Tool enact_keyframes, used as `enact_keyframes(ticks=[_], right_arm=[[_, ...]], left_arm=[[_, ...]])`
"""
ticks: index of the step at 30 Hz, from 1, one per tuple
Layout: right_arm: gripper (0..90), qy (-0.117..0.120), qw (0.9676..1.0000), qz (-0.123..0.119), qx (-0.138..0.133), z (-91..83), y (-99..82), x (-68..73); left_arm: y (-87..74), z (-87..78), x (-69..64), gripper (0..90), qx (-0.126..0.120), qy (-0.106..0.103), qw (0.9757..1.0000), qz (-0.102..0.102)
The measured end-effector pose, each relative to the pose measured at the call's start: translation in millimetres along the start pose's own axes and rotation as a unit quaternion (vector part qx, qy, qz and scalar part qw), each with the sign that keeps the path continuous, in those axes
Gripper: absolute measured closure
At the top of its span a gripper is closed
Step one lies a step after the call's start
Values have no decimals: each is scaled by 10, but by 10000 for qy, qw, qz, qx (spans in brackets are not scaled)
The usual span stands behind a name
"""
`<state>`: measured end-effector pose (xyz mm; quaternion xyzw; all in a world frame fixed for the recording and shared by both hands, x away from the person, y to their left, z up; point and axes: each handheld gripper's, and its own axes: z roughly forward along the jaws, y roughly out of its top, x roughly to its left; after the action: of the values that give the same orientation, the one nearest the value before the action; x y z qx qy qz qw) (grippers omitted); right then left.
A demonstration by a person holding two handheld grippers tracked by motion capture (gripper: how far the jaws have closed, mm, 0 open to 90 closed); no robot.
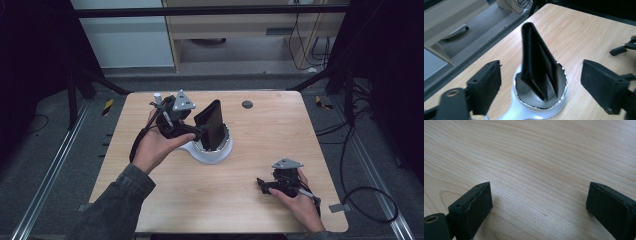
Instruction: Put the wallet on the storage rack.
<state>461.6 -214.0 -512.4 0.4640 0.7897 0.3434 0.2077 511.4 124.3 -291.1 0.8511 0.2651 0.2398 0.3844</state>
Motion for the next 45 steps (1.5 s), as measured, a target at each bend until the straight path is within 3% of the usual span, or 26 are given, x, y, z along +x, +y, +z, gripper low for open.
enact_keyframes(ticks=[4, 14, 25, 31, 35, 40, 45], right_arm=[[68, 1, 10000, 5, -3, 1, 1, 1], [63, 6, 10000, -11, 2, 4, 3, -1], [62, -13, 10000, 12, 6, 3, 2, 4], [62, -15, 10000, 14, 13, 0, 1, 5], [62, -16, 10000, 26, 7, 1, 0, 7], [62, -18, 10000, 30, 5, 0, 0, 8], [62, -23, 10000, 42, 6, 0, -1, 11]], left_arm=[[-109, 16, -76, 101, -36, -59, 10000, -65], [-333, 87, -301, 67, -38, -211, 9998, -4], [-753, 152, -446, 42, 123, -286, 9995, 14], [-1047, 222, -462, 40, 250, -275, 9993, -37], [-1246, 283, -437, 47, 318, -256, 9990, -195], [-1474, 324, -364, 54, 356, -212, 9984, -379], [-1697, 350, -263, 59, 415, -42, 9976, -550]])
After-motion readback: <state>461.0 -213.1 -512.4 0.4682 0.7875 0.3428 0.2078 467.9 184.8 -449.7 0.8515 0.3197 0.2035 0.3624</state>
